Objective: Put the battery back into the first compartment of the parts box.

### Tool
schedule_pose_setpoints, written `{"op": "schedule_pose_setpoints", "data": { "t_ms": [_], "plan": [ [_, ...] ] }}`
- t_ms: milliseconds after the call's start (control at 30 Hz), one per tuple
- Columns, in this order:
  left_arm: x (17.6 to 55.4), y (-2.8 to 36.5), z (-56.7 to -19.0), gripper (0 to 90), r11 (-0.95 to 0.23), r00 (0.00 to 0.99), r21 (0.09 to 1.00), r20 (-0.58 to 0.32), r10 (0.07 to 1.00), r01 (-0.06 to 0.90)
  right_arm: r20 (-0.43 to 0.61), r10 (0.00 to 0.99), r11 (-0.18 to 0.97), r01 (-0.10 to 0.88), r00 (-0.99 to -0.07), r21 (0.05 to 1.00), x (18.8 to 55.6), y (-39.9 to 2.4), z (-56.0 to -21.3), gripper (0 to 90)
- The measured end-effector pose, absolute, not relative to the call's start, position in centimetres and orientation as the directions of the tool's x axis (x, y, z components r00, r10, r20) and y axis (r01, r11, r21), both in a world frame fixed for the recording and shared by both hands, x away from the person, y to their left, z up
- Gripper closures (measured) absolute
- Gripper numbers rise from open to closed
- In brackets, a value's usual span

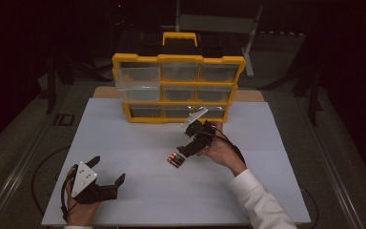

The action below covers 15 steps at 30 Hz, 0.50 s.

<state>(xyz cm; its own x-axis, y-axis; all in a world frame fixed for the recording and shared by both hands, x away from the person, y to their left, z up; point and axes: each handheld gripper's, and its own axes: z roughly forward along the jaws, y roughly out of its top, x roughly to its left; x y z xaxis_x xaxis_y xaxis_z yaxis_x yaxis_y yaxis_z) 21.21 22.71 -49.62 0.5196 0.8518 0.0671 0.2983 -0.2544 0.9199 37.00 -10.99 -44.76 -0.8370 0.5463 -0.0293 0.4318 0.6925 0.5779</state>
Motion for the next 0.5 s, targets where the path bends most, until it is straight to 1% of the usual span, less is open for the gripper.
{"op": "schedule_pose_setpoints", "data": {
  "t_ms": [233, 267, 500],
  "plan": [
    [21.2, 22.7, -49.6, 0.0, -0.252, 0.517, 0.92, 0.066, 0.853, 0.299, -0.028, 0.53, 0.728, 0.438, -0.847, 0.528, 37.5, -10.2, -45.3, 9.2],
    [21.2, 22.7, -49.6, 0.0, -0.252, 0.517, 0.92, 0.066, 0.854, 0.299, -0.03, 0.528, 0.731, 0.436, -0.849, 0.525, 37.6, -10.2, -45.4, 11.0],
    [21.2, 22.8, -49.6, 0.0, -0.249, 0.516, 0.92, 0.062, 0.854, 0.302, -0.024, 0.512, 0.751, 0.435, -0.858, 0.496, 38.1, -9.5, -46.0, 11.4]
  ]
}}
